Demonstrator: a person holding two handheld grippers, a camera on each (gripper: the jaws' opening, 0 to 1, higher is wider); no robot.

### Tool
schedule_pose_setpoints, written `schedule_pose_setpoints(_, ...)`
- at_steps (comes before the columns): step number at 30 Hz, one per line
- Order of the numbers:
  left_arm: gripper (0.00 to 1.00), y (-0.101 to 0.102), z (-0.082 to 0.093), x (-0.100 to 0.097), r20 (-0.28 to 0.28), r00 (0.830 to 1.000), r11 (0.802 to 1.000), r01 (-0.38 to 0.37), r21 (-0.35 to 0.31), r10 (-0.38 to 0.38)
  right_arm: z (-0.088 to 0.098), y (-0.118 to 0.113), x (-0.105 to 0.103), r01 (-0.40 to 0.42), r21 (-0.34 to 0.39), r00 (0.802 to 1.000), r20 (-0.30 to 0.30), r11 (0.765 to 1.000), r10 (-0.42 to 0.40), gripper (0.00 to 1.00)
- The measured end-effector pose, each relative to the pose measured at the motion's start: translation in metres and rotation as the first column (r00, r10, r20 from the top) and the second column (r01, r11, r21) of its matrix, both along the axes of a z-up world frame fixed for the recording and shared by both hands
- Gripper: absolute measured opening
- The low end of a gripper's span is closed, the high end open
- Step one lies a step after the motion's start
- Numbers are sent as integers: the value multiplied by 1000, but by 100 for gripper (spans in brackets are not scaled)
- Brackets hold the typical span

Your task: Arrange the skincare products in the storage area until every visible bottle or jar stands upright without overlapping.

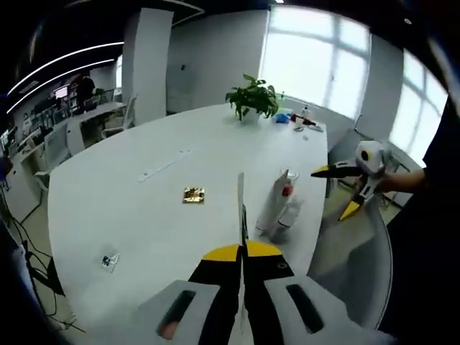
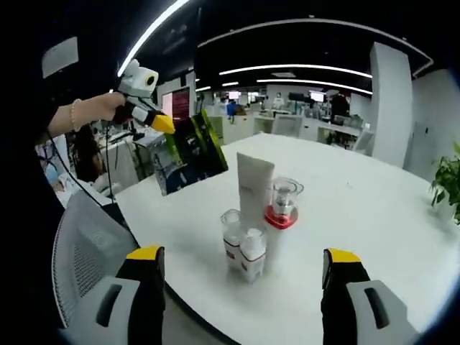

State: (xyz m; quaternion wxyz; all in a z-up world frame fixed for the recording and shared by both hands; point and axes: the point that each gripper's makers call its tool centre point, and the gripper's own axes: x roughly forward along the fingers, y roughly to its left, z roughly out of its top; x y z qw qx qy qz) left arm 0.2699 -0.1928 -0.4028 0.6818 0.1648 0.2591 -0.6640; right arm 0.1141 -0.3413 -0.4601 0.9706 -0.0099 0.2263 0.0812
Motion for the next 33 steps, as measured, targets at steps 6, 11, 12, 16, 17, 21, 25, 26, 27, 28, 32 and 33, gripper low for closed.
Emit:
schedule_pose_setpoints(6, 3, 7, 4, -29, -7, 996, 996, 94, 5, -94, 34, 34, 27, -189, 25, 980, 63, 982, 187, 94)
schedule_pose_setpoints(11, 2, 6, 9, -48, -23, 987, 988, 157, -8, -157, 38, 75, 35, -365, 58, 931, 37, 929, 364, 83)
schedule_pose_setpoints(12, 2, 7, 11, -55, -18, 986, 986, 166, -10, -166, 38, 79, 36, -383, 50, 924, 35, 922, 382, 83)
schedule_pose_setpoints(16, 2, 6, 11, -73, -16, 974, 975, 224, -6, -224, 37, 96, 41, -439, 56, 898, 27, 897, 438, 83)
schedule_pose_setpoints(17, 2, 7, 12, -76, -13, 972, 972, 234, -7, -234, 38, 97, 42, -447, 68, 895, 33, 892, 446, 82)
schedule_pose_setpoints(21, 2, 4, 19, -96, -13, 961, 961, 276, -15, -276, 39, 111, 40, -519, 114, 854, 27, 847, 520, 73)
schedule_pose_setpoints(25, 2, 2, 25, -107, -19, 946, 946, 323, -23, -324, 39, 123, 34, -583, 138, 810, 12, 801, 587, 53)
schedule_pose_setpoints(26, 2, 1, 26, -110, -21, 942, 942, 334, -25, -334, 40, 125, 34, -587, 142, 807, 17, 797, 591, 48)
schedule_pose_setpoints(27, 2, 0, 27, -111, -20, 941, 941, 337, -27, -338, 41, 127, 33, -595, 145, 801, 24, 791, 598, 44)
schedule_pose_setpoints(28, 2, -2, 28, -114, -25, 938, 938, 346, -33, -347, 41, 128, 33, -600, 149, 797, 27, 786, 604, 39)
schedule_pose_setpoints(32, 2, -6, 32, -119, -44, 932, 932, 359, -51, -361, 41, 134, 26, -622, 175, 778, 25, 763, 628, 18)
schedule_pose_setpoints(33, 2, -6, 32, -119, -43, 931, 932, 359, -51, -361, 41, 135, 24, -627, 193, 773, 31, 755, 634, 14)
